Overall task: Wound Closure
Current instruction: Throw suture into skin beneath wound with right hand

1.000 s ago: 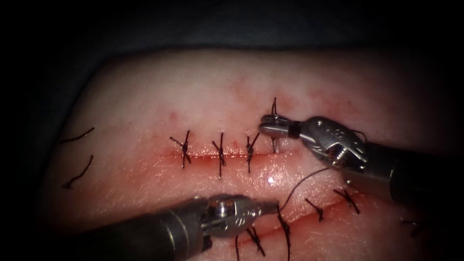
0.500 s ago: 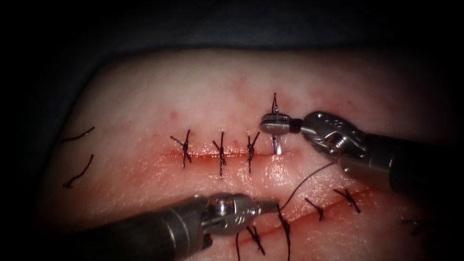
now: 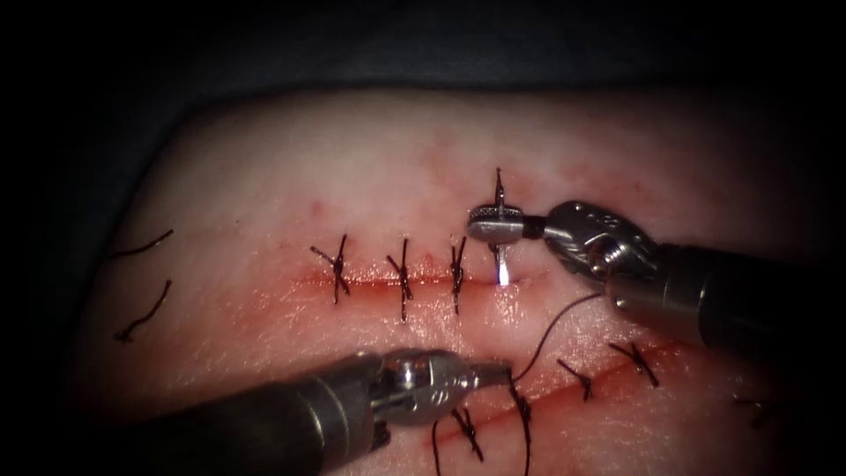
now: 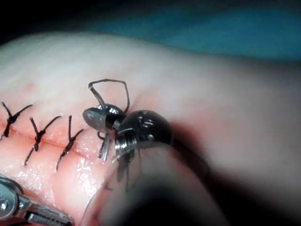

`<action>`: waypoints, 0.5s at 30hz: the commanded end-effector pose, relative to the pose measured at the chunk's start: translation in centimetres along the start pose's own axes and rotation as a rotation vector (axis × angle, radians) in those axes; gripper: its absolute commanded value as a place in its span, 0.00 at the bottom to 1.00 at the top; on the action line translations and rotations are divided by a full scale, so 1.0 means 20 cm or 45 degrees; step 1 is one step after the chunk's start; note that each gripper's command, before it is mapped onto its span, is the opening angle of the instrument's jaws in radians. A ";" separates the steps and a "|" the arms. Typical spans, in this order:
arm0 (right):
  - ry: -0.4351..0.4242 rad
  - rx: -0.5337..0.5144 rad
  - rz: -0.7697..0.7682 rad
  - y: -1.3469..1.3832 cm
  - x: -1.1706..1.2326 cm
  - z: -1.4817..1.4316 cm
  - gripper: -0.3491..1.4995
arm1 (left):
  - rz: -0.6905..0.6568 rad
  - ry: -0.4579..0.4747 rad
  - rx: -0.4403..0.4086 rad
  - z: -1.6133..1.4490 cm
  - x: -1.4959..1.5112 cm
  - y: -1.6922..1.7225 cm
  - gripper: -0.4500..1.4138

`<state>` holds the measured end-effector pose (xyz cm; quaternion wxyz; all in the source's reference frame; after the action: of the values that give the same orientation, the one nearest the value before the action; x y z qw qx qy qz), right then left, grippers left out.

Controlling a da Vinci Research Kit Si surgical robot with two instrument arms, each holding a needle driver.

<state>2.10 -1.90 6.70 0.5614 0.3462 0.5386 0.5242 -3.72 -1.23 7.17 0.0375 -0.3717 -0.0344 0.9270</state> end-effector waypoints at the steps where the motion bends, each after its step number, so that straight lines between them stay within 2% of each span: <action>1: -0.002 0.010 0.030 -0.003 0.002 0.006 0.00 | 0.001 0.003 0.002 0.003 0.001 -0.003 0.04; 9: -0.028 -0.031 0.084 -0.013 -0.004 0.004 0.00 | -0.005 -0.001 0.004 0.003 -0.001 -0.004 0.04; 15: -0.030 -0.122 0.099 -0.021 -0.006 0.002 0.00 | -0.005 -0.001 0.003 0.002 -0.001 -0.003 0.04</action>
<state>2.14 -2.15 6.32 0.5649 0.3454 0.4888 0.5681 -3.67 -1.22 7.20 0.0398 -0.3705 -0.0357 0.9273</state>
